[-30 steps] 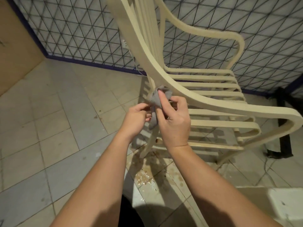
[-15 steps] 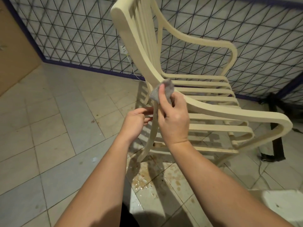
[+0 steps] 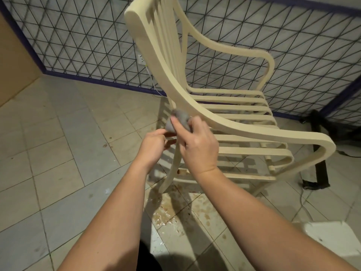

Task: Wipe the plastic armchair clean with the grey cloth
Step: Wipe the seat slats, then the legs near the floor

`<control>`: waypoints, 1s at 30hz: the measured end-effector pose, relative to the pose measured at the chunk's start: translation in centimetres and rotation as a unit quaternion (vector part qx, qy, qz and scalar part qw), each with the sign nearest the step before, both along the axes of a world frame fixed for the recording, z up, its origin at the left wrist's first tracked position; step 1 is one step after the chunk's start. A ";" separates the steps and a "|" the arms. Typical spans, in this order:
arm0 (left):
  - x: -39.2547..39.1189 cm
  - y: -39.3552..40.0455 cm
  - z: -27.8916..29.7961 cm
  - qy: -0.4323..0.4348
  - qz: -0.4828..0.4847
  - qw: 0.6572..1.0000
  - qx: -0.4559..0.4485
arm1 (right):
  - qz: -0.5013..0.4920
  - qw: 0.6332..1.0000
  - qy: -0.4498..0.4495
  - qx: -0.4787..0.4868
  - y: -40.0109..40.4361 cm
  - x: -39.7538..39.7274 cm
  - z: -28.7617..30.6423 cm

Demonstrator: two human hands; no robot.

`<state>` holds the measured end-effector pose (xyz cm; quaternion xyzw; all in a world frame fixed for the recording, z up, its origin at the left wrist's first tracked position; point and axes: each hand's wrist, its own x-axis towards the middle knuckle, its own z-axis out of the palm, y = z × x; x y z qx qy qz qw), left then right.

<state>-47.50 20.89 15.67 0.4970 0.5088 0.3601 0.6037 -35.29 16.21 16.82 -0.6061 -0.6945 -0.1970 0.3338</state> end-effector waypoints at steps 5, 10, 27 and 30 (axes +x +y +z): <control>-0.3 0.3 -0.6 0.077 -0.018 0.997 0.019 | -0.050 0.964 0.148 -0.217 -6.2 4.7 -9.4; 0.1 -0.1 -0.6 0.133 -0.060 0.987 0.061 | -0.085 0.921 0.254 -0.283 -9.3 8.3 -13.1; 1.4 0.5 -1.4 0.260 -0.035 0.959 0.107 | -0.092 0.928 0.265 -0.246 -3.7 10.8 -13.6; 1.4 0.5 -1.4 0.256 -0.033 0.959 0.115 | -0.002 0.936 0.171 -0.307 -3.5 9.6 -15.6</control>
